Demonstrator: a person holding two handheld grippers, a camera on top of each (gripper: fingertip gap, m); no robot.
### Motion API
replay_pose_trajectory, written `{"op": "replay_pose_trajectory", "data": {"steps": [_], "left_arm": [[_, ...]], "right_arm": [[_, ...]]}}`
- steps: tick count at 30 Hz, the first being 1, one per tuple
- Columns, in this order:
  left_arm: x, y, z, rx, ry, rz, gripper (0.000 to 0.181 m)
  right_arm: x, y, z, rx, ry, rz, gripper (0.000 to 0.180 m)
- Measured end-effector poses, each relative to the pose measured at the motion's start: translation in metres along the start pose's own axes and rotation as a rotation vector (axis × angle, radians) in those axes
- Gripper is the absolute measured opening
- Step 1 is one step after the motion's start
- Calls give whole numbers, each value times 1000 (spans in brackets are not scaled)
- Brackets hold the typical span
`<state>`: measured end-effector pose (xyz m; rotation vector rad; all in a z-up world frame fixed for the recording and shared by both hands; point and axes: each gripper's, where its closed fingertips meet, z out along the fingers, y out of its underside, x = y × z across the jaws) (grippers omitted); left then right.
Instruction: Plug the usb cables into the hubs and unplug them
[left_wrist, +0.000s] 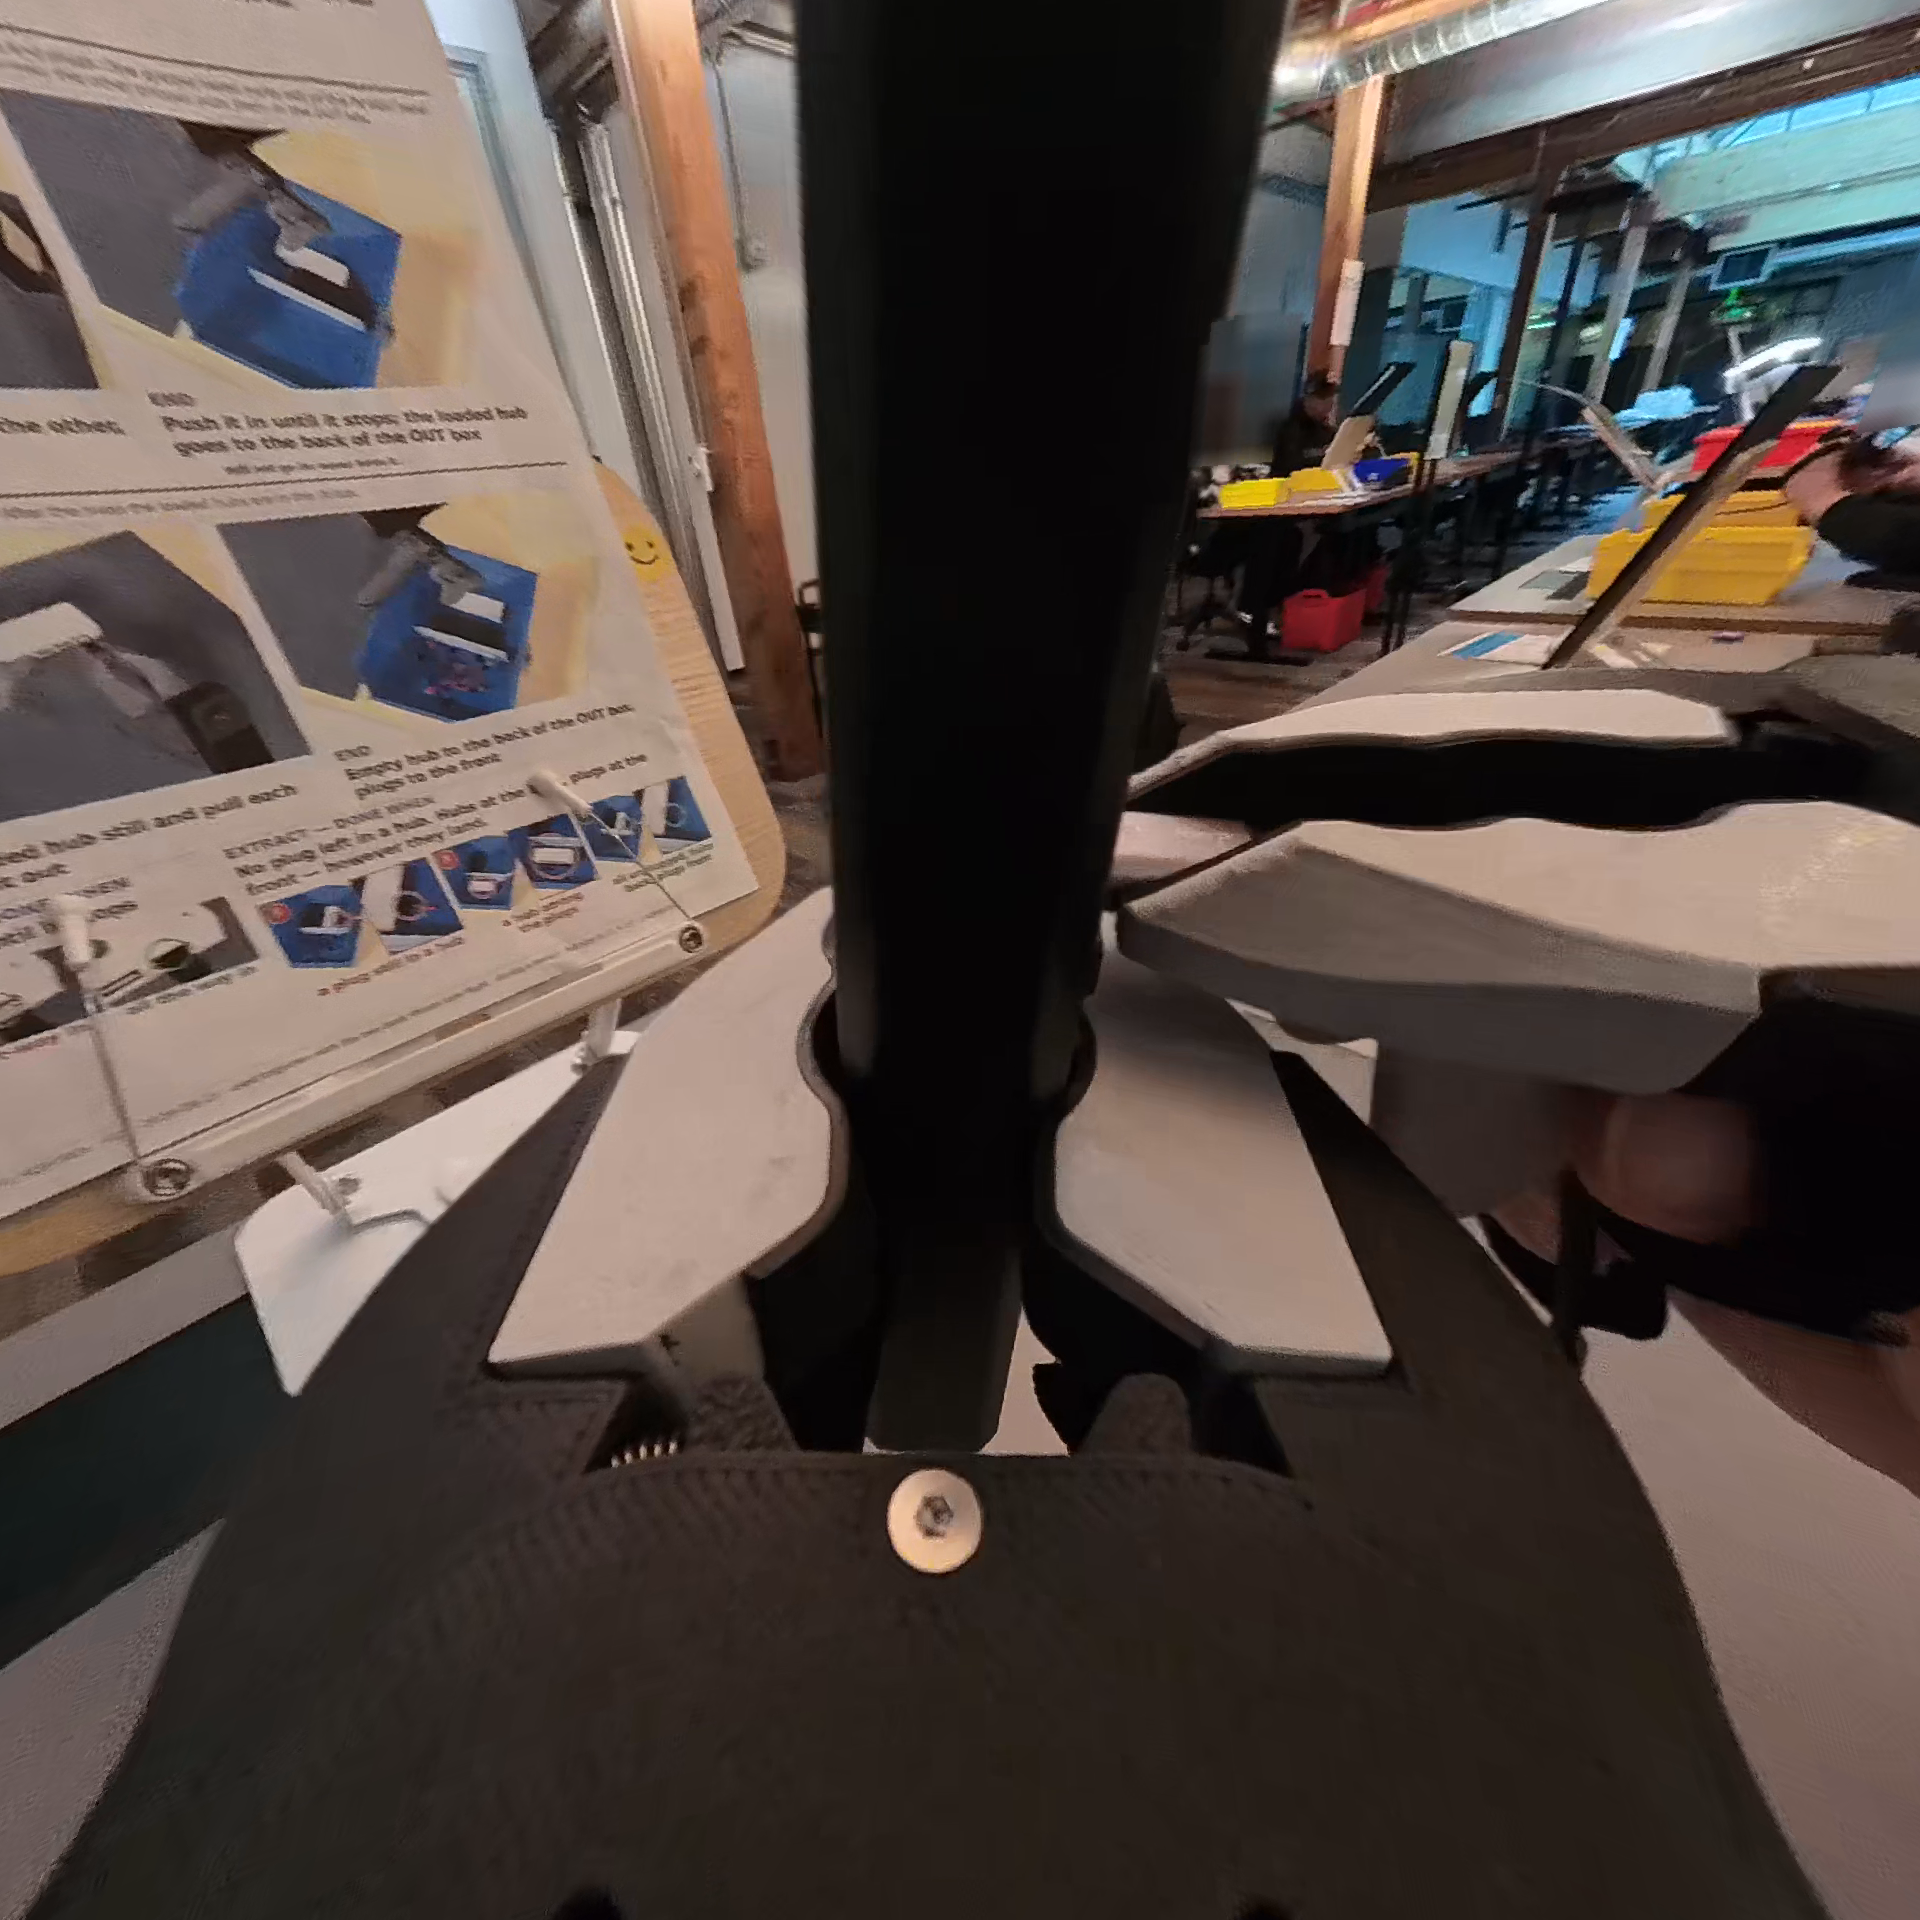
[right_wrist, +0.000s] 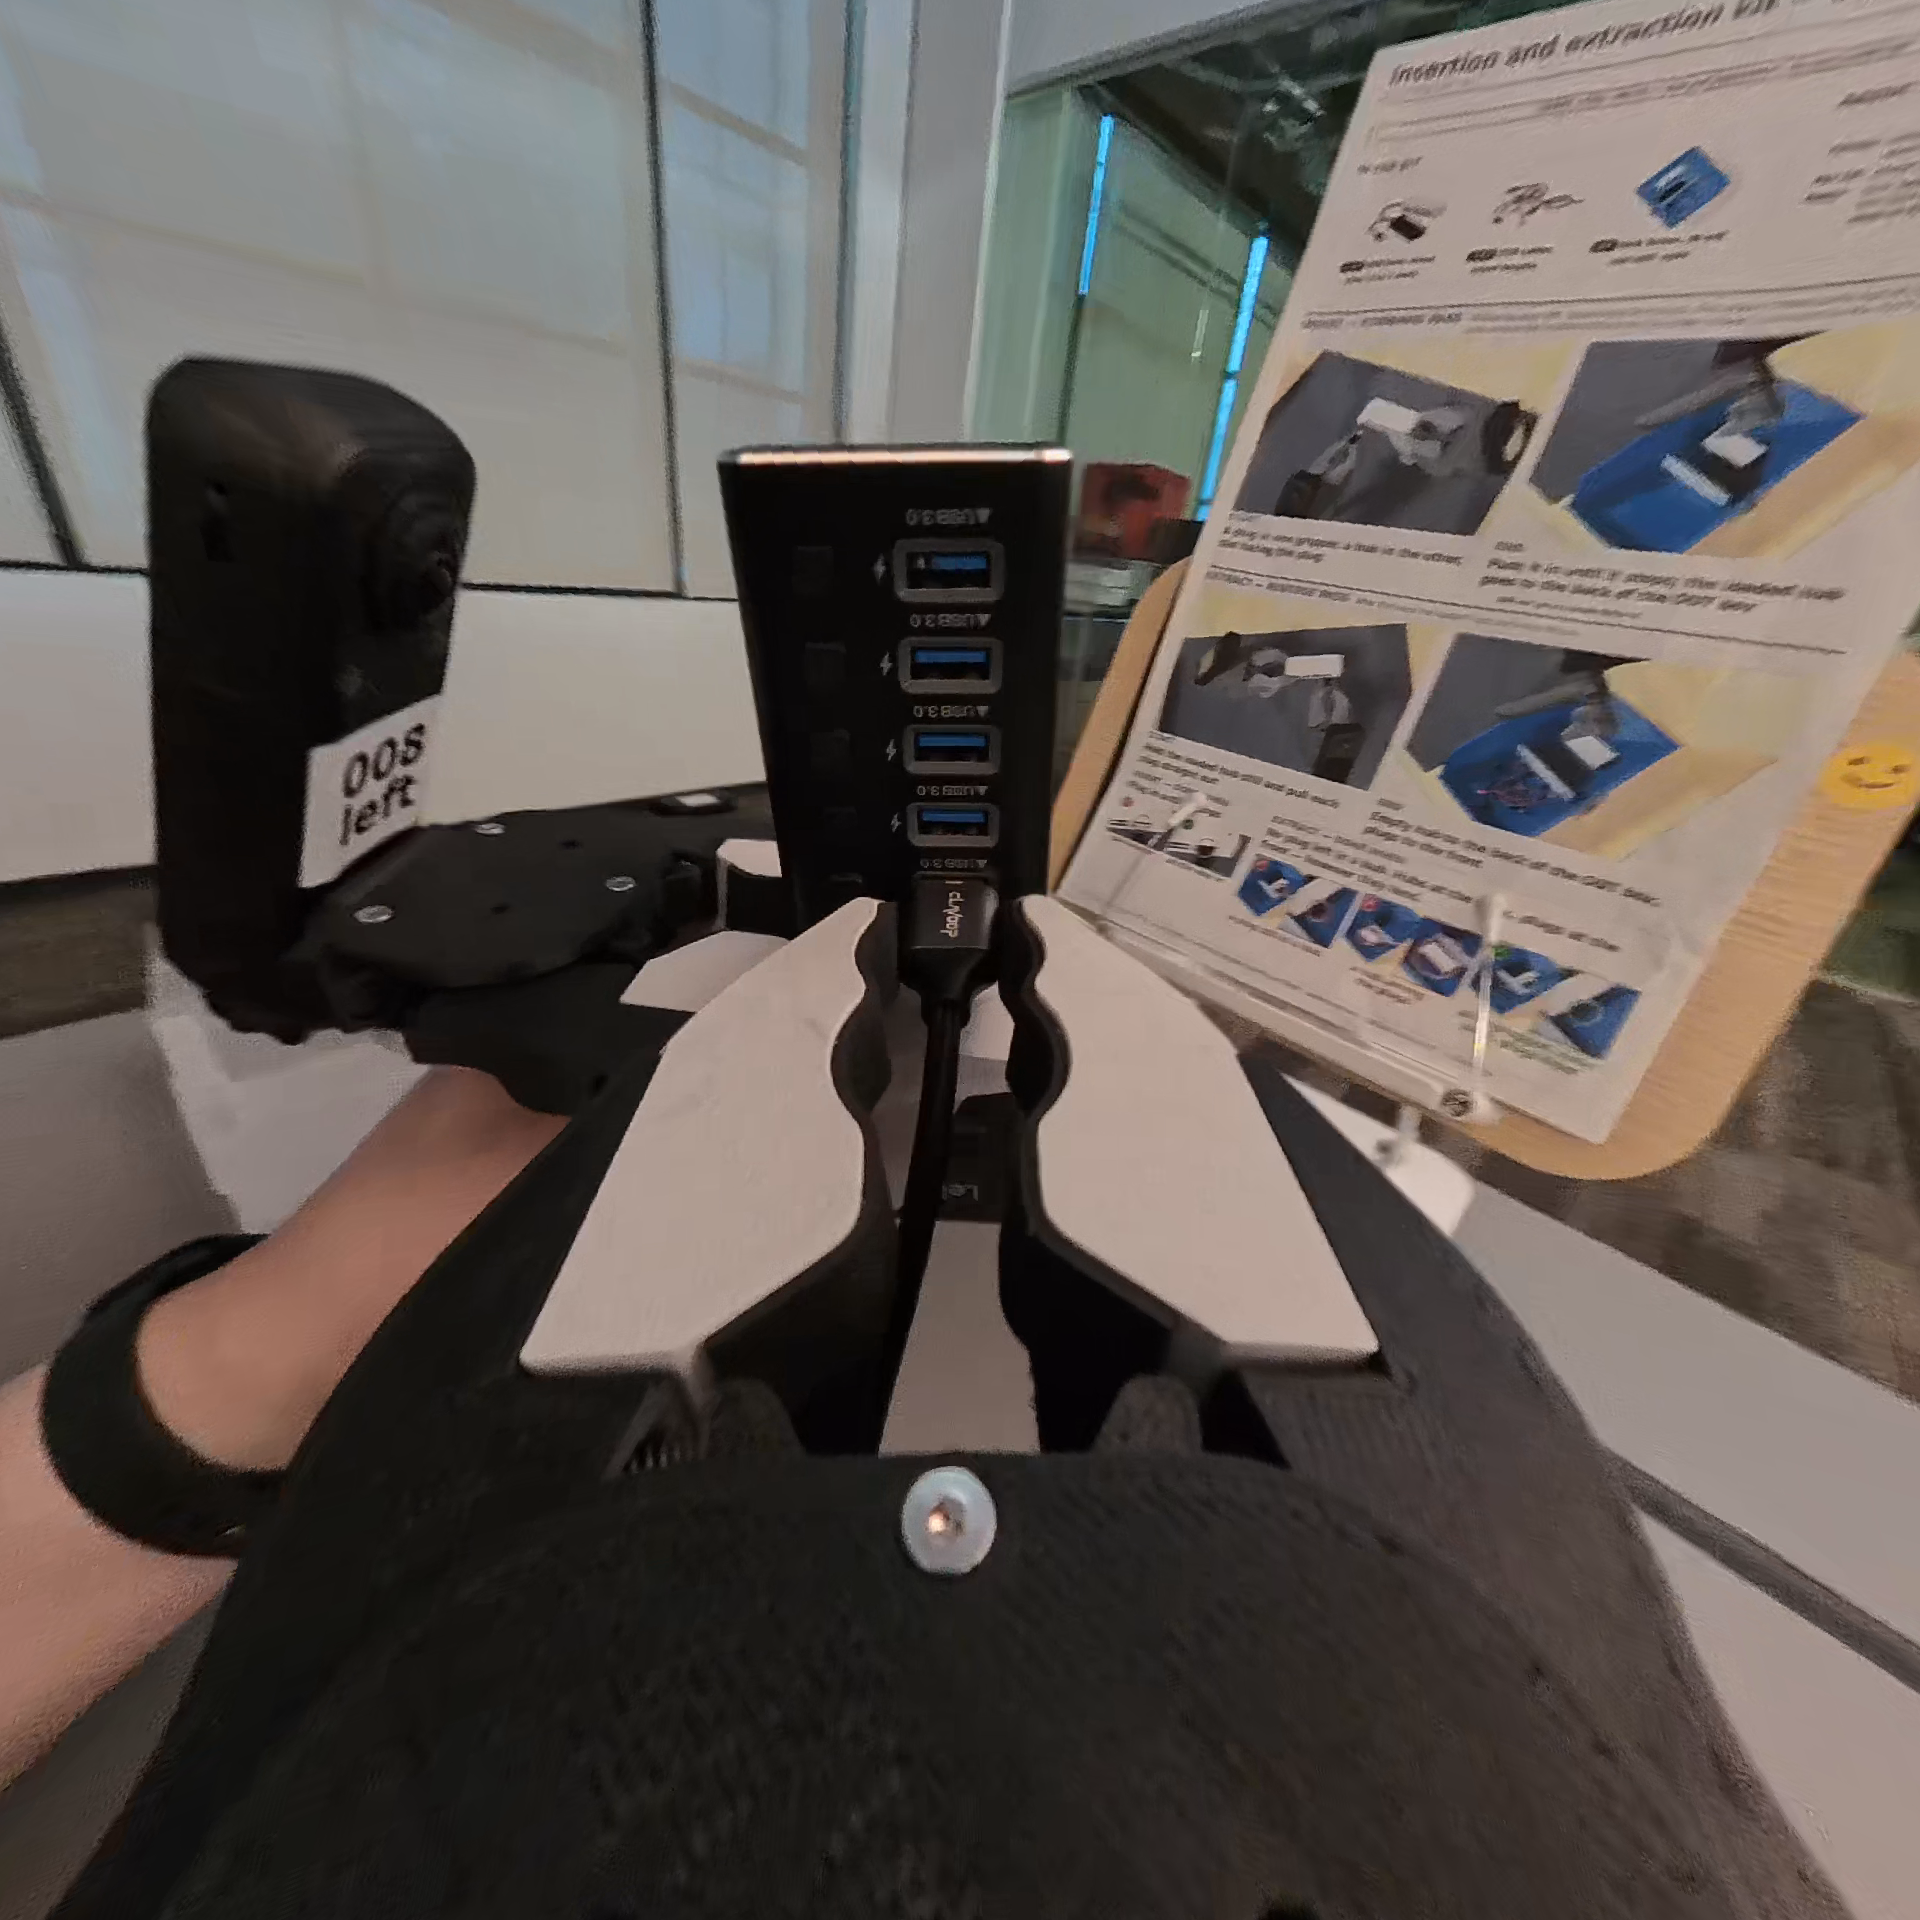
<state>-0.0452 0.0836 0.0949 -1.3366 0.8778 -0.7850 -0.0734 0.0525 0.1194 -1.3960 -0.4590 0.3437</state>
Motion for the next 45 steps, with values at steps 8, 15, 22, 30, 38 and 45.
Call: {"op": "replay_pose_trajectory", "data": {"steps": [8,15,22,30,38,45], "left_arm": [[-7,13,6,-52,-50,-10,31],[-15,18,6,-71,-82,17,31],[-91,4,-54,-24,-161,-160,30],[-33,-47,-65,93,93,-133,30],[10,-51,-48,73,241,-118,29],[21,-51,-45,47,240,-69,29]], "right_arm": [[8,12,3,-65,107,-83,19],[9,19,7,-74,57,-35,19],[11,-11,-21,-33,-3,-138,19],[17,-45,-88,-82,-263,-42,19],[148,-21,-210,-332,-132,15,19],[174,-24,-257,-234,-144,4,19]]}}
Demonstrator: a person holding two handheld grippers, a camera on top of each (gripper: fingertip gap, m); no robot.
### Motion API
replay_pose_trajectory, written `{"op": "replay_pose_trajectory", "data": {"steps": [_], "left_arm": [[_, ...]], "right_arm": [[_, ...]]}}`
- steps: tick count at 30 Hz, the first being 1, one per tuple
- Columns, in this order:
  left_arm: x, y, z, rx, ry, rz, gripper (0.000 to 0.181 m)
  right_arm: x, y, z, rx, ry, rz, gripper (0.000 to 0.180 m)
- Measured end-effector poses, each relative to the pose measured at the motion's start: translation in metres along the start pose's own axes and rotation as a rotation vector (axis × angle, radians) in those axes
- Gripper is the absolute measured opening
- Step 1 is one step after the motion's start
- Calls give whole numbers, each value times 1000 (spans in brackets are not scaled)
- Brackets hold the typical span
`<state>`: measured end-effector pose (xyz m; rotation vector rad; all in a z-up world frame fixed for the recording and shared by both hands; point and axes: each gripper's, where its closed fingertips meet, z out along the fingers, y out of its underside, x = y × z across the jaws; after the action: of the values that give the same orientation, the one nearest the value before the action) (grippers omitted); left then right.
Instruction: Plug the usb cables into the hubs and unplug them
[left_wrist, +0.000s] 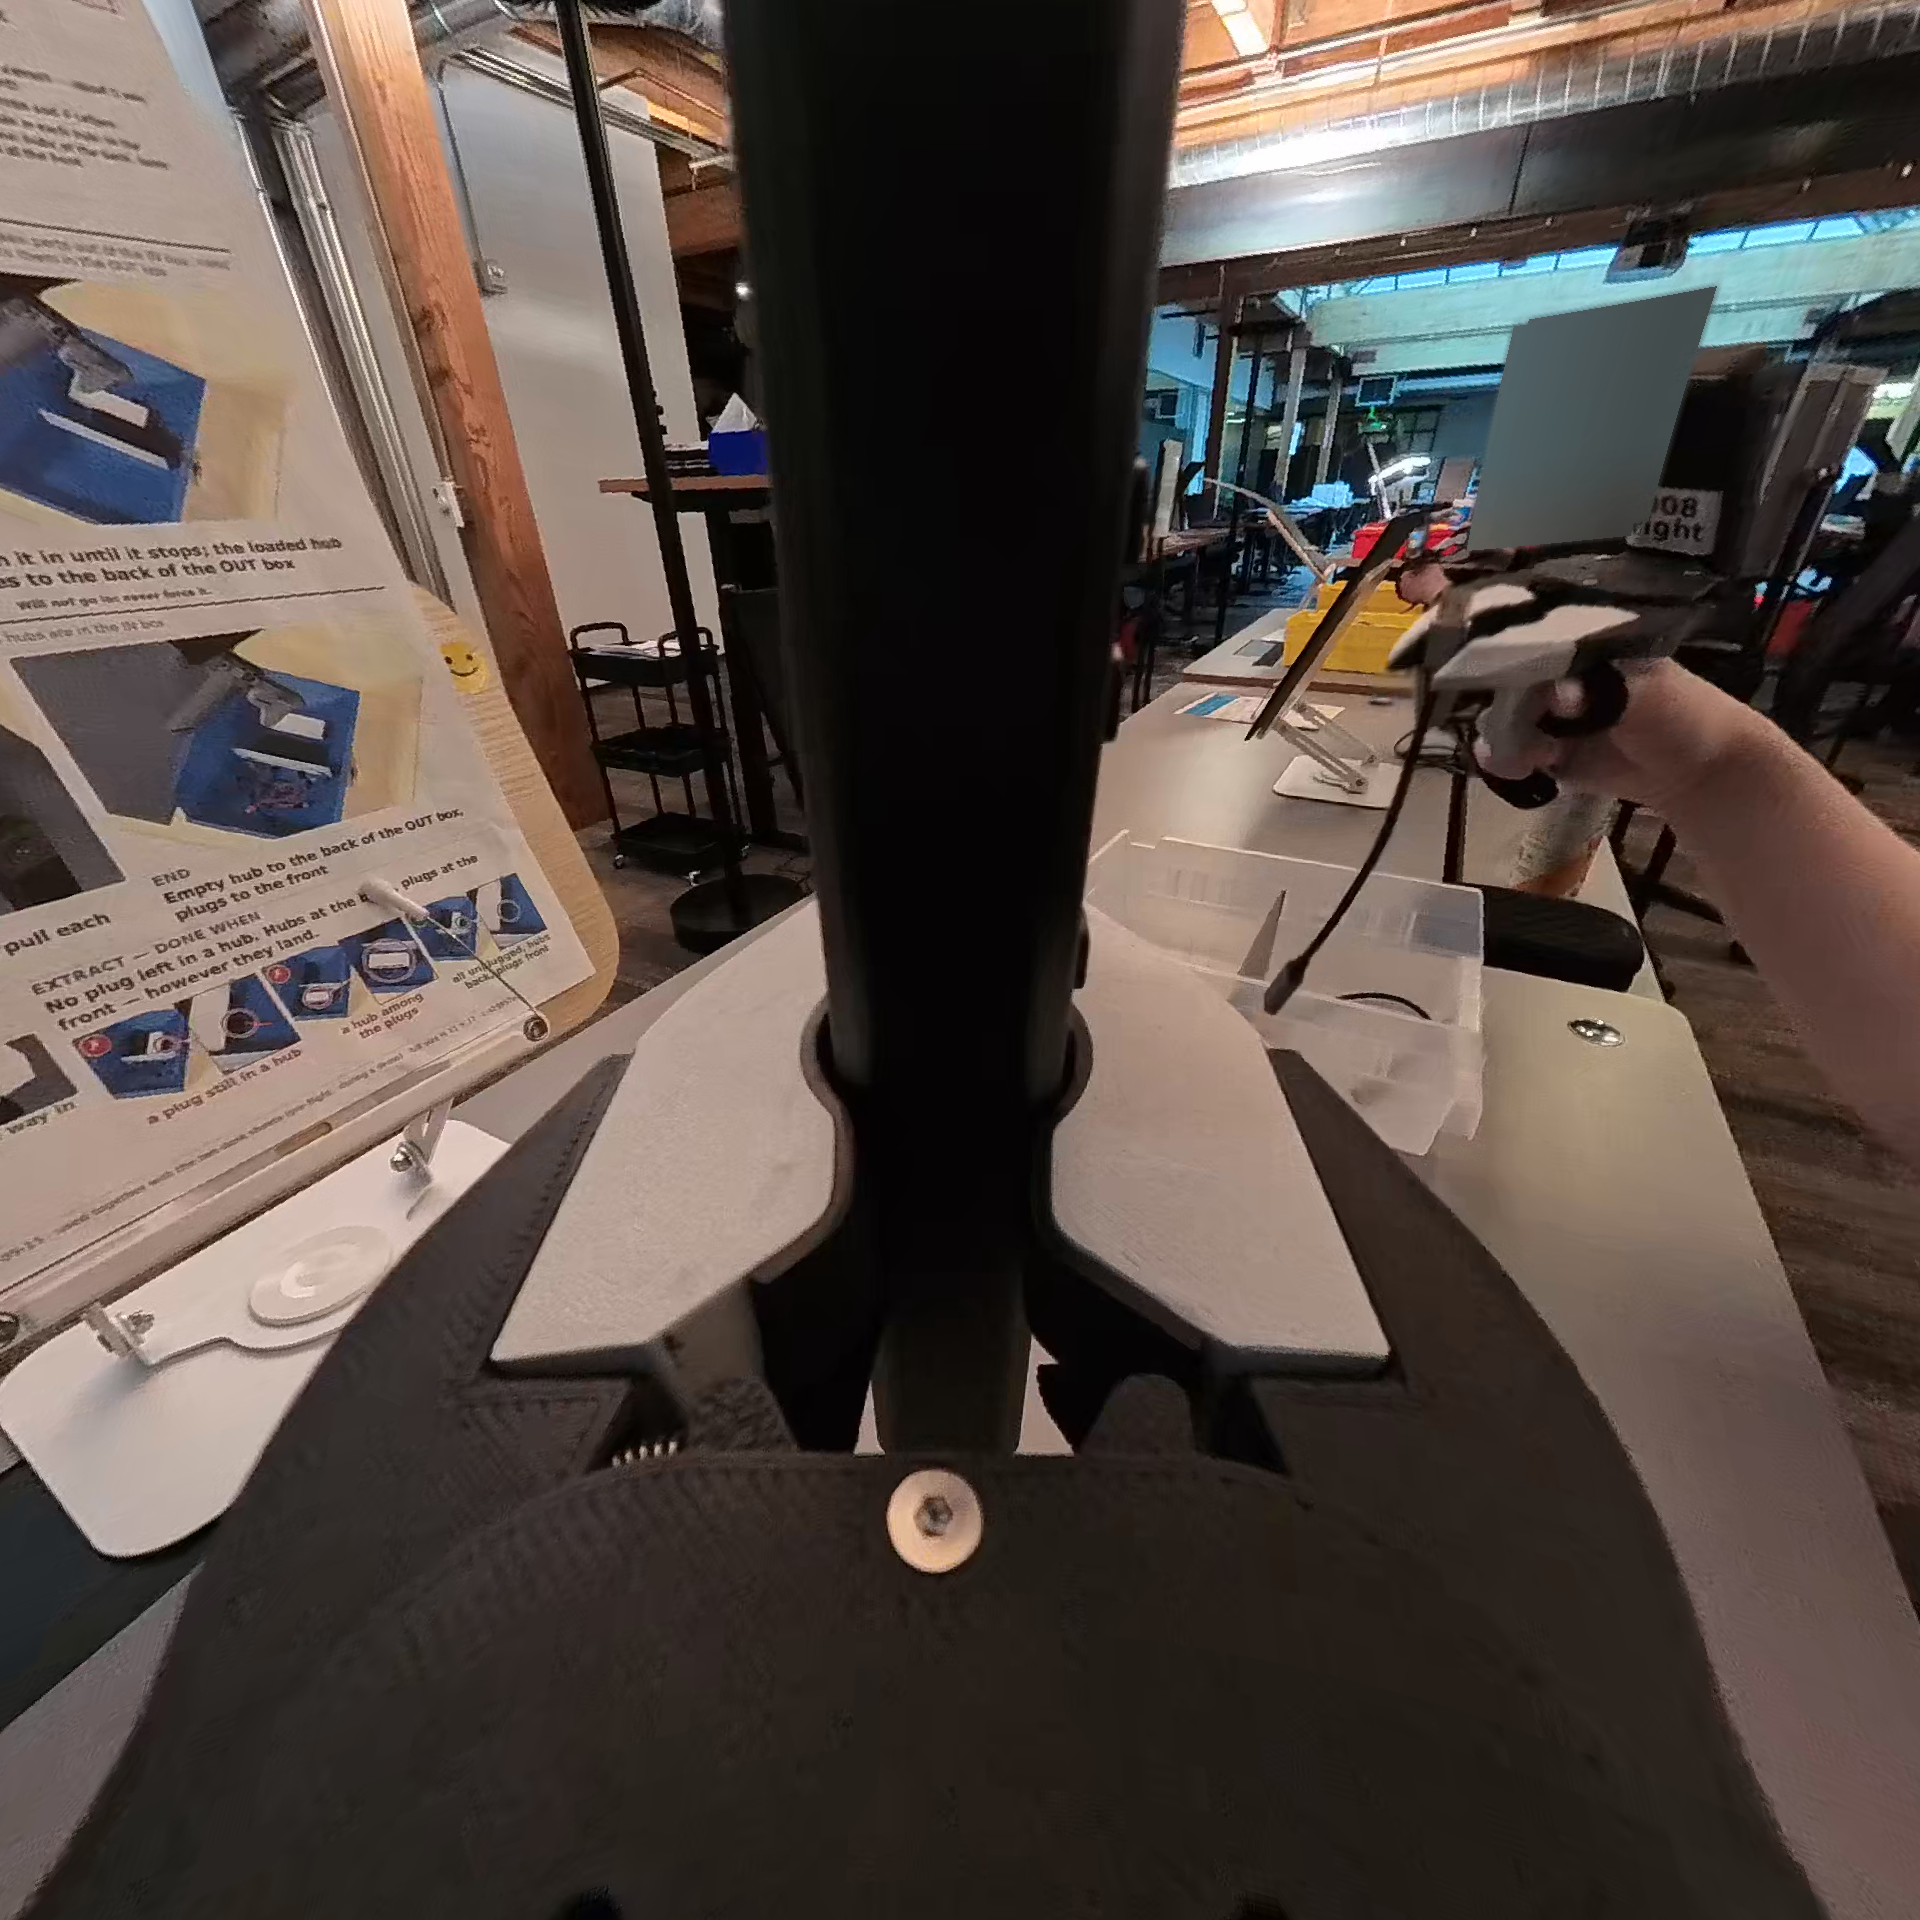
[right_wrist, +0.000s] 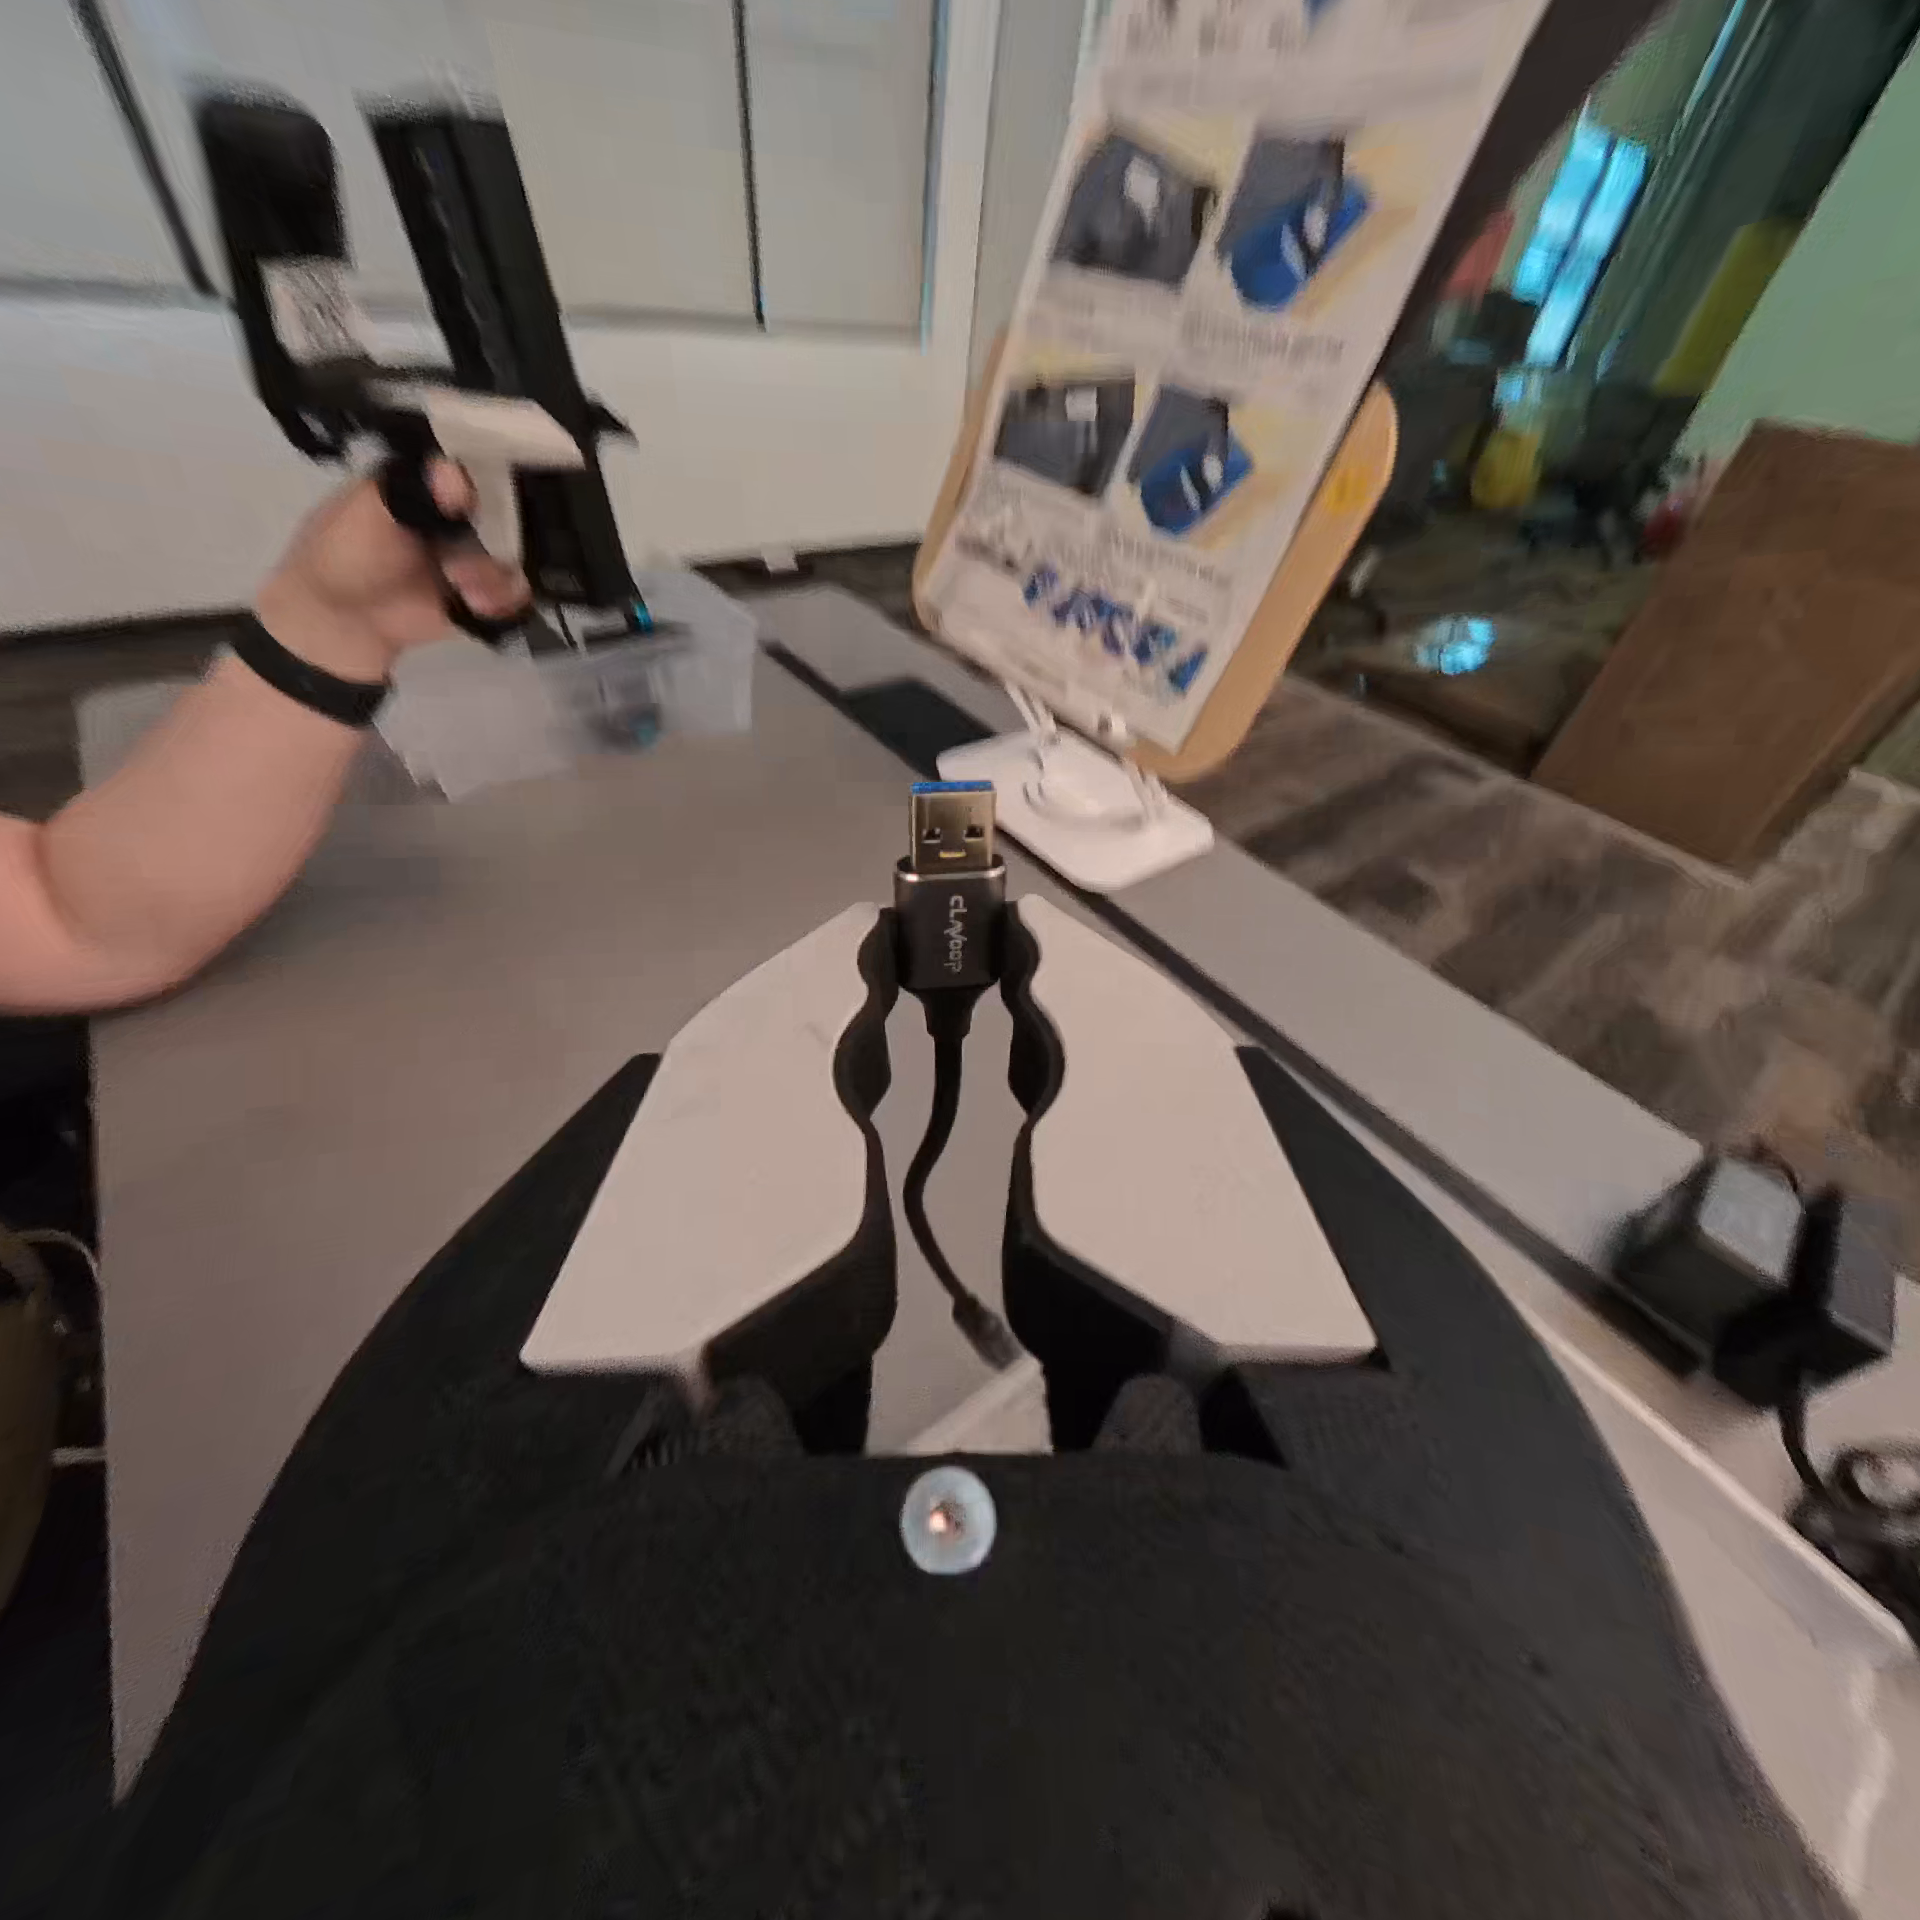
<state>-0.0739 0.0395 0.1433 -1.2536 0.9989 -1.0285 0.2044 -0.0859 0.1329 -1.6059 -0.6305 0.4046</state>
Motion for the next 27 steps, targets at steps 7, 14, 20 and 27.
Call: {"op": "replay_pose_trajectory", "data": {"steps": [7,14,20,27], "left_arm": [[3,1,1,4,24,-31,30],[3,1,1,1,35,-41,29],[5,2,1,-5,56,-64,29],[14,-1,2,14,105,-89,29]], "right_arm": [[-1,-50,-22,96,34,-96,19],[39,37,-50,-278,259,-38,19],[45,175,-43,-700,228,117,19],[43,231,-28,-739,187,380,28]]}}
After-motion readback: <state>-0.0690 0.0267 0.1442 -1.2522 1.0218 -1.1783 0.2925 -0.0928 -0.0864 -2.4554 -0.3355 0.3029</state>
